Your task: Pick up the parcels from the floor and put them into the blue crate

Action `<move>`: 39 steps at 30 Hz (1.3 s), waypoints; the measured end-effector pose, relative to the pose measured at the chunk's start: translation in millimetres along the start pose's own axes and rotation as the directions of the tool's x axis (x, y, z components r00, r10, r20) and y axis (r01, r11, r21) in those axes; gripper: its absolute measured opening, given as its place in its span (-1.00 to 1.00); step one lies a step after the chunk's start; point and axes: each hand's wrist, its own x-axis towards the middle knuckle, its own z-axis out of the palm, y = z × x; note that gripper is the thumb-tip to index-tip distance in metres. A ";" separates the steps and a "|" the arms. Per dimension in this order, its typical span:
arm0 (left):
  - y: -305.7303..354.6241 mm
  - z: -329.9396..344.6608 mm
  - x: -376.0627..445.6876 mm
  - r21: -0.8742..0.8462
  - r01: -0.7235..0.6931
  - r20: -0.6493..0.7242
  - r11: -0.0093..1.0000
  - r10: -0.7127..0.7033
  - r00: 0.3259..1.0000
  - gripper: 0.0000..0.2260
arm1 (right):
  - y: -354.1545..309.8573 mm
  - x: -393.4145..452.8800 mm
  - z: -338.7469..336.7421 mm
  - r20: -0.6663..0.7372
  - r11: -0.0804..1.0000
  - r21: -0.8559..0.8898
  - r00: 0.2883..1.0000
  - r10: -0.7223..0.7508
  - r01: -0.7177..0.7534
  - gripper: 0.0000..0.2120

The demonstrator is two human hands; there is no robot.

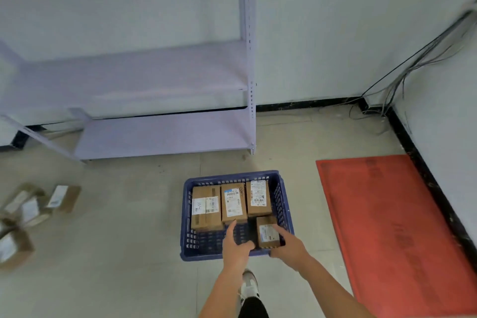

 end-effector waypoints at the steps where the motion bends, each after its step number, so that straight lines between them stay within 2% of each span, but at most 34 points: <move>1: -2.4 -4.8 -18.6 -0.011 0.012 0.001 1.000 -0.012 1.000 -0.36 | -3.7 -20.8 2.9 0.007 1.000 -0.013 1.000 0.000 0.000 -0.30; 7: -13.7 -44.0 -98.6 -0.039 0.041 -0.023 0.998 -0.042 0.999 -0.38 | -21.7 -99.1 35.9 0.078 0.995 -0.085 0.996 -0.044 0.051 -0.34; 14: -12.2 -131.8 -125.9 -0.119 0.023 -0.072 0.993 -0.032 0.997 -0.40 | -79.0 -130.2 107.8 0.104 0.979 -0.154 0.988 -0.117 0.132 -0.35; 18: -9.3 -222.0 -131.1 -0.133 -0.054 -0.146 0.990 0.035 0.989 -0.41 | -132.3 -135.7 179.1 0.116 0.953 -0.222 0.976 -0.186 0.208 -0.36; 23: -22.5 -366.6 -119.8 -0.192 -0.145 -0.251 0.971 0.094 0.963 -0.37 | -205.6 -135.8 301.9 0.163 0.937 -0.228 0.959 -0.232 0.265 -0.33; 27: -44.2 -474.9 -116.3 -0.255 -0.125 -0.273 0.959 0.053 0.960 -0.36 | -247.3 -136.9 412.5 0.205 0.948 -0.218 0.961 -0.186 0.230 -0.31; 31: -70.4 -569.3 -101.4 -0.316 -0.071 -0.309 0.946 -0.031 0.951 -0.36 | -282.1 -129.4 510.2 0.309 0.955 -0.228 0.944 -0.115 0.191 -0.31; 39: -67.5 -718.9 -29.3 -0.377 -0.040 -0.334 0.926 -0.096 0.938 -0.34 | -365.2 -52.9 640.4 0.361 0.931 -0.326 0.932 -0.040 0.166 -0.28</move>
